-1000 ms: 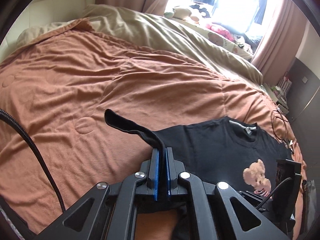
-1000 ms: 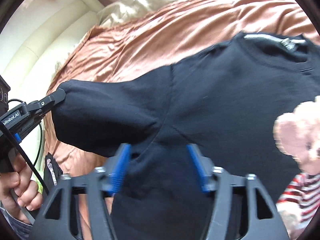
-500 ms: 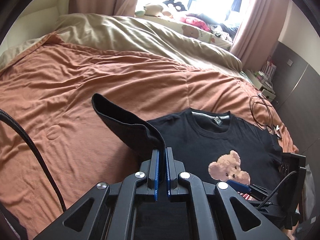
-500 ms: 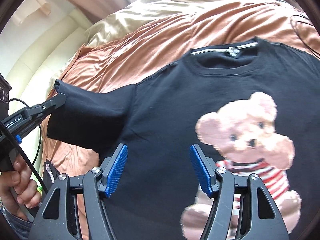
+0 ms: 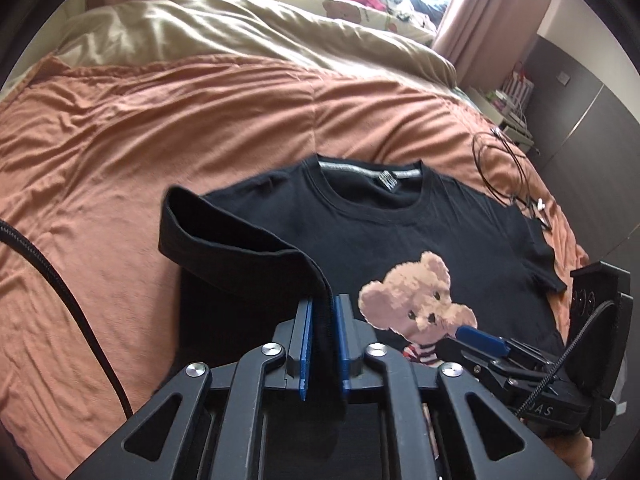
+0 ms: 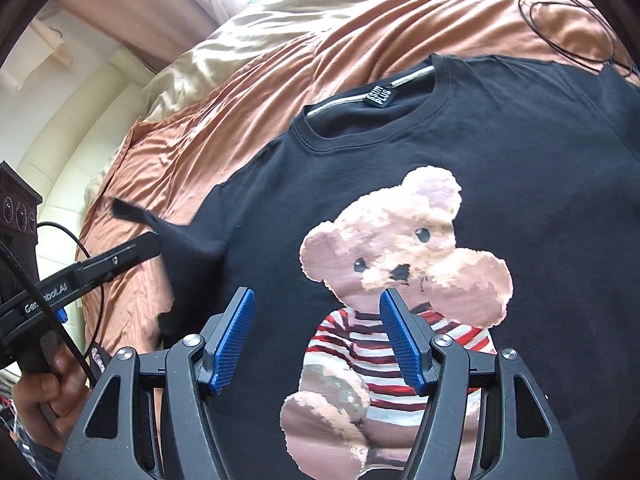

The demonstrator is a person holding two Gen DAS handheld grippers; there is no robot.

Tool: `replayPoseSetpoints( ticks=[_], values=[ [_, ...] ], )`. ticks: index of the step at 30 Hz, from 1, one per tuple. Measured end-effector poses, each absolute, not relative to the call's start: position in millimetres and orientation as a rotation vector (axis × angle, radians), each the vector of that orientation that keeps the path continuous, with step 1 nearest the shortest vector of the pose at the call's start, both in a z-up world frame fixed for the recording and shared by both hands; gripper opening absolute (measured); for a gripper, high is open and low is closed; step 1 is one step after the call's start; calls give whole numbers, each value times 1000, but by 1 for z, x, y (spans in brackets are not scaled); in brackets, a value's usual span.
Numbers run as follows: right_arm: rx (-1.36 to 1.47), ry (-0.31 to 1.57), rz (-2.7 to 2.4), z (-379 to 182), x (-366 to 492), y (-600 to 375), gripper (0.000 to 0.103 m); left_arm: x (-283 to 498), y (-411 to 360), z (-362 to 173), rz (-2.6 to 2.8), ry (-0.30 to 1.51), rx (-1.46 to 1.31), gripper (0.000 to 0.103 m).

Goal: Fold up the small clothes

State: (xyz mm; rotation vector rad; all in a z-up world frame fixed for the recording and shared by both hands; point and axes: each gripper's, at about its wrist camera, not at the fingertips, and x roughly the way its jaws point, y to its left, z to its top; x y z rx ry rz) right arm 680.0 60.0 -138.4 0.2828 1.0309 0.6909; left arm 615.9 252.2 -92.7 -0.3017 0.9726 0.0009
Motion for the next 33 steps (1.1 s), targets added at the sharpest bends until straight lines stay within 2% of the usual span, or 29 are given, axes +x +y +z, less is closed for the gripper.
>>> replayPoseSetpoints(
  ticks=[11,22,26,32,33],
  values=[
    [153,1023,740,-133,672,93,63,593,281,-90,59,961,-328,17],
    [-83,951,823,-134,644,165,63,545,337,-119,169,1000,-395,17],
    [-139,940,871,-136,635,191,58,529,351,-131,187,1011,-423,17],
    [-209,939,917,-145,624,229,57,505,374,-145,213,1012,-473,17],
    [-219,941,921,-148,623,235,54,502,377,-147,217,1012,-478,17]
  ],
)
